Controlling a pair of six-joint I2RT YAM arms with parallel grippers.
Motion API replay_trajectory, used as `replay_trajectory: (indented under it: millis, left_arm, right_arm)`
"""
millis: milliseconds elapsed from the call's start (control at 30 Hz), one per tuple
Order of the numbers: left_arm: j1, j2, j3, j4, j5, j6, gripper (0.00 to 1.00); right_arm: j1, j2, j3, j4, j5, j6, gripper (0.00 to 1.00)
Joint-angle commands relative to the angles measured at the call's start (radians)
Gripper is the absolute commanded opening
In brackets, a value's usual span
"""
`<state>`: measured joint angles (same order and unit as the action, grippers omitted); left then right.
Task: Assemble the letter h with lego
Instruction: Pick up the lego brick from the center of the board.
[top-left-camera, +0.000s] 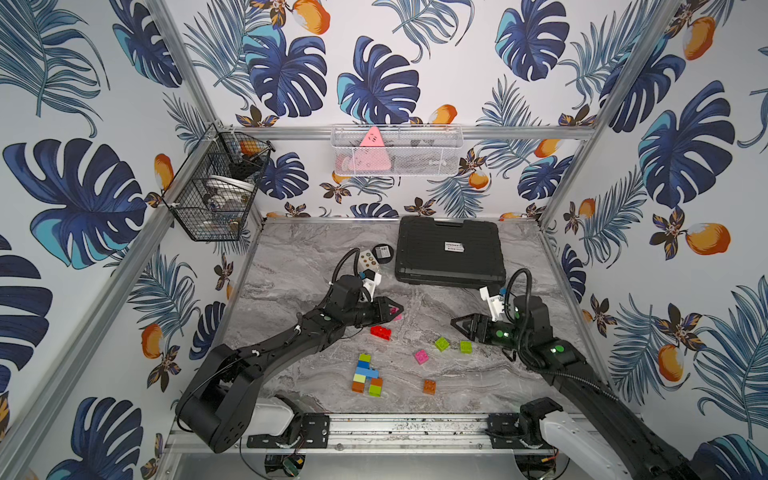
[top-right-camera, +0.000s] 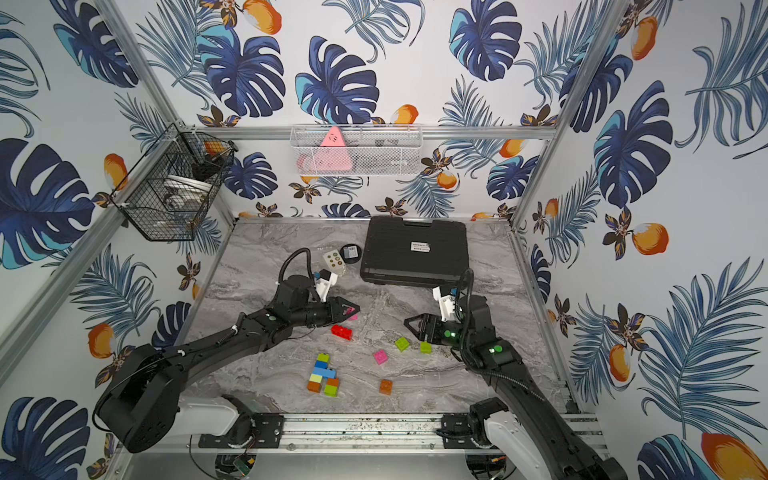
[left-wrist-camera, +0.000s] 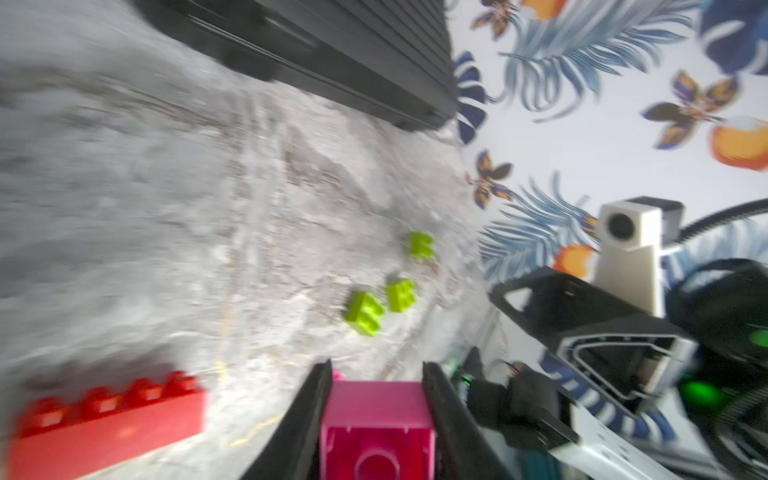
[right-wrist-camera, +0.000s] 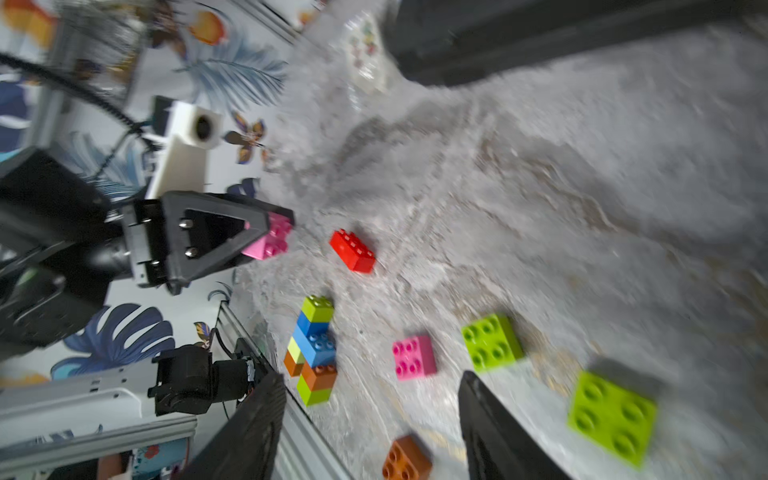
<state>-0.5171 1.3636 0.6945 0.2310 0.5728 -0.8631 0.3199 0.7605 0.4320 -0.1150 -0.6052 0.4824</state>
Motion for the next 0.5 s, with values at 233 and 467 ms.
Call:
replay_trajectory:
  millis: [233,467]
  left_arm:
    - [-0.142,0.141,-0.007,0.573,0.36,-0.369,0.34]
    - [-0.15,0.242,-0.026,0.821,0.389,-0.531,0.3]
  right_arm:
    - [0.242,-0.074,-0.365,0.948,0.045,-0.464,0.72]
    - [0.335,0.084,-0.376,1.106,0.144,-0.605,0.66]
